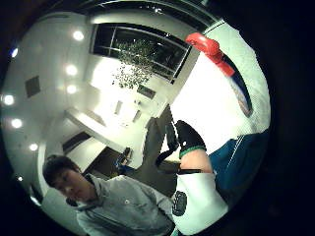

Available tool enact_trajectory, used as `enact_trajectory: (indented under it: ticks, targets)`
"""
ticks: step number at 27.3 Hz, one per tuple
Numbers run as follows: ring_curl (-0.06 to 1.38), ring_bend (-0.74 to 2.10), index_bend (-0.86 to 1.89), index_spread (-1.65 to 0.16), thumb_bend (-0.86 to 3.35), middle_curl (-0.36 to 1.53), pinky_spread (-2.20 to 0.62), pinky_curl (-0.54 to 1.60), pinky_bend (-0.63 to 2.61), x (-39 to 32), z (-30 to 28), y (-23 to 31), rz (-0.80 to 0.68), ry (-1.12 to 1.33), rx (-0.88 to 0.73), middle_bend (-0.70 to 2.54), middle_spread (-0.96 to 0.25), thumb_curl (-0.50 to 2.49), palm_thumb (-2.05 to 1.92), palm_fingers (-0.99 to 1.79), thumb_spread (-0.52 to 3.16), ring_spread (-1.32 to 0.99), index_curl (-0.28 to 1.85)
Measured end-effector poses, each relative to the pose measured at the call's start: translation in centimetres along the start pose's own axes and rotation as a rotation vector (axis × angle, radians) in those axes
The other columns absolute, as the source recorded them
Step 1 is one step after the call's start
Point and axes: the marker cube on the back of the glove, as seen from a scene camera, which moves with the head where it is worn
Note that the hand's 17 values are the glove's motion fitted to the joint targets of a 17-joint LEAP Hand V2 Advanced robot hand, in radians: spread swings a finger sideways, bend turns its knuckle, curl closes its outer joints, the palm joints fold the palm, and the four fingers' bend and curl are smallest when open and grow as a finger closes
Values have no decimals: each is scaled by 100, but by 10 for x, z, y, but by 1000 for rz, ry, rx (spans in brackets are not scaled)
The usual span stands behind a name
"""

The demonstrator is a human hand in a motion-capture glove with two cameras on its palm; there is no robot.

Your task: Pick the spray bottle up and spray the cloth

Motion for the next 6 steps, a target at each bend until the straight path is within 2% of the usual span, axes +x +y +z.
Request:
enact_trajectory:
  ticks: [2,6]
  targets:
    - [32,33,17,-28,-4,38,8,38,44,-11,-10,16,-16,-39,-62,22,-7,58,77,34,87,-7,33]
    - [31,31,18,-27,-4,37,9,36,41,-9,-5,15,-41,65,54,20,-7,56,75,37,89,-7,34]
